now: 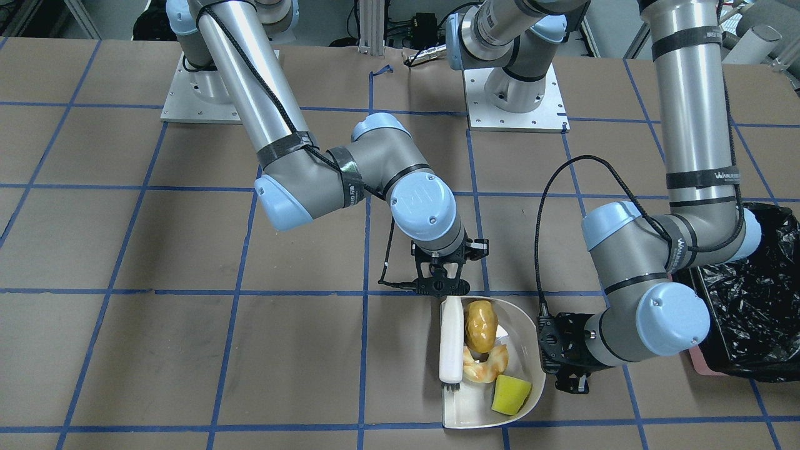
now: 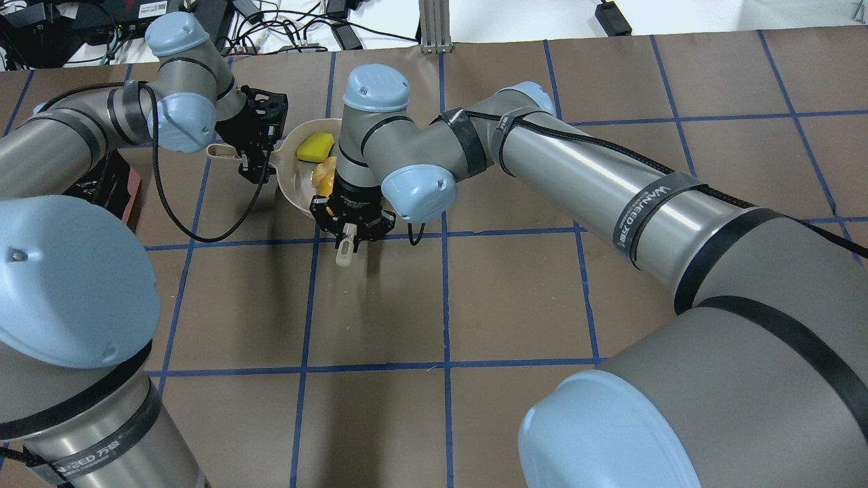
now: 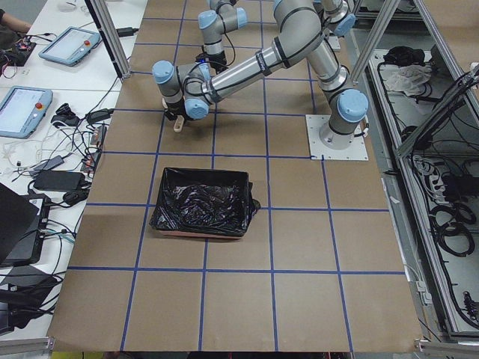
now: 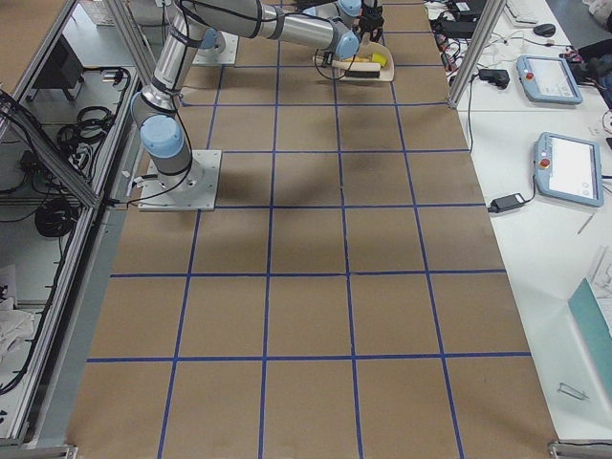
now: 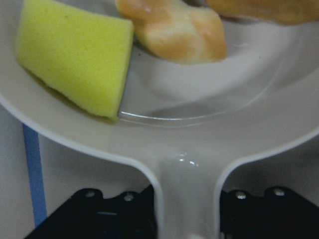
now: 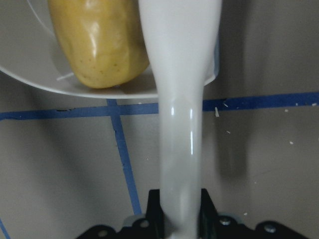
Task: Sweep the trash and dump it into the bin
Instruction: 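Sweep the sponge, roll and pastry into the dustpan with the right gripper's brush, then lift the loaded dustpan with the left gripper while the right gripper withdraws the brush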
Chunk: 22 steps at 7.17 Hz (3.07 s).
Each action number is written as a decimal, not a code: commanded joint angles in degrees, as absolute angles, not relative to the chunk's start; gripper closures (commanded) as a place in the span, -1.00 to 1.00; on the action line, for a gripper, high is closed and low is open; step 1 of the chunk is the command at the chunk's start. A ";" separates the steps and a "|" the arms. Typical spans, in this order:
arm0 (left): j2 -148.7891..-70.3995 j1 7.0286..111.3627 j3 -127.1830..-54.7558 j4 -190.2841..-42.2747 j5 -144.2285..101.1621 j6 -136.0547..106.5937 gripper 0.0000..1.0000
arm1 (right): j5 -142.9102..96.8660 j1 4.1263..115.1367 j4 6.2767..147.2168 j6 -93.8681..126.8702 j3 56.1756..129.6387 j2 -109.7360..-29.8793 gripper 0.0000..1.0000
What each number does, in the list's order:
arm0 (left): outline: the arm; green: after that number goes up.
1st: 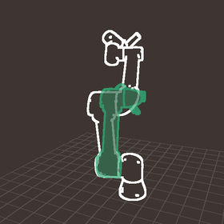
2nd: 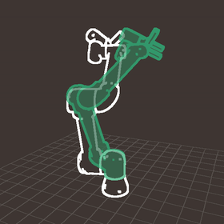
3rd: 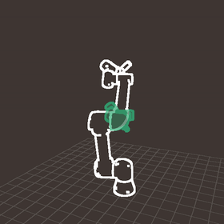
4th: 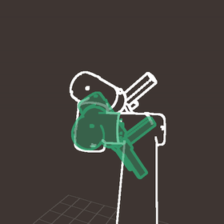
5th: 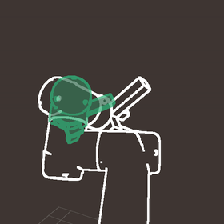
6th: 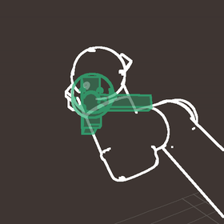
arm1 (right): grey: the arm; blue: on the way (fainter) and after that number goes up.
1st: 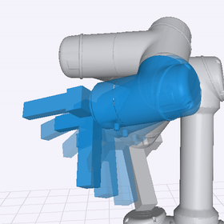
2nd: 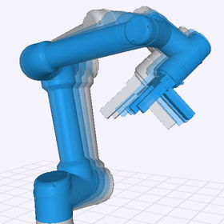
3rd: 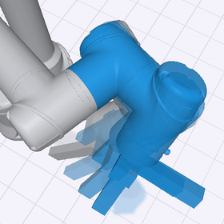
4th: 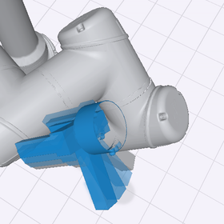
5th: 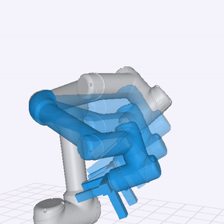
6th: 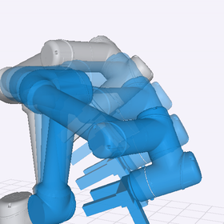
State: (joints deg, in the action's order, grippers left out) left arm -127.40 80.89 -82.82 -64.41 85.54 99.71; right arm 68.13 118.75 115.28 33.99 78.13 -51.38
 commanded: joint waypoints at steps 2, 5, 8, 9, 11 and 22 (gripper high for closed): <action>-126.31 81.64 -82.79 -64.42 85.16 99.58 0.90 | 67.32 119.62 116.10 34.27 76.38 -49.74 0.48; -126.47 81.65 -82.79 -64.42 85.08 99.58 0.90 | 70.29 118.13 112.08 34.89 76.55 -51.76 0.48; -126.65 81.39 -82.79 -64.51 84.90 99.58 0.90 | 73.02 113.40 105.15 34.37 76.99 -55.79 0.48; -127.00 81.04 -82.88 -64.51 84.73 99.84 0.90 | 74.60 111.29 101.64 33.58 77.34 -57.64 0.48; -126.74 79.81 -82.88 -65.03 78.97 100.20 0.97 | 78.99 106.20 93.55 28.07 77.61 -60.98 0.49; -117.18 67.60 -79.20 -88.12 63.17 106.92 1.00 | 93.25 70.67 100.96 -20.03 95.28 -68.76 0.53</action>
